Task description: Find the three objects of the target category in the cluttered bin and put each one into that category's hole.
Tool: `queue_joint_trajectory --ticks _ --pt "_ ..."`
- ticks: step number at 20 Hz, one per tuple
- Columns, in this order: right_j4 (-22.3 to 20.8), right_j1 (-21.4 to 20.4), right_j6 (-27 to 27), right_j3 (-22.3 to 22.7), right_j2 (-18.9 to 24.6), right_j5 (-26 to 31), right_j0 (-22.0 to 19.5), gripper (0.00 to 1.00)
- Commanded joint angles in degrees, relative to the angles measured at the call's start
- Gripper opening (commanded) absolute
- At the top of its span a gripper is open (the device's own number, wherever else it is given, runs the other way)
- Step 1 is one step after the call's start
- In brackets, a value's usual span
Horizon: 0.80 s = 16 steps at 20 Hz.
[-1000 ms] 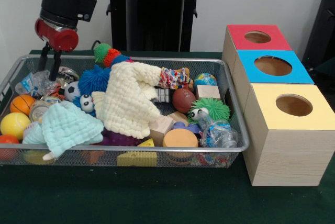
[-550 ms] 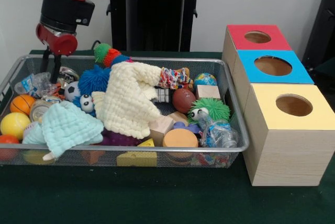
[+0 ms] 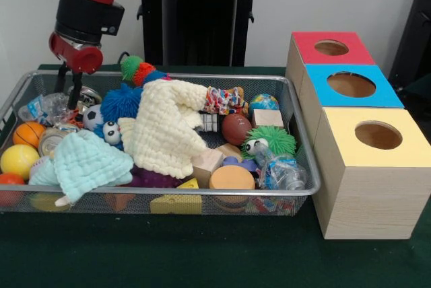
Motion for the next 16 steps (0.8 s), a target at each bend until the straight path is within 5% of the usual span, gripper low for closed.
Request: queue_joint_trajectory --ticks 1,5,16 --pt "-4.1 2.9 11.2 -4.4 2.8 -11.3 1.2 0.00" --pt "-5.8 3.6 11.2 -5.0 1.9 -16.4 1.8 0.00" --pt "-5.1 3.2 12.1 -3.6 2.7 -16.5 1.5 0.00"
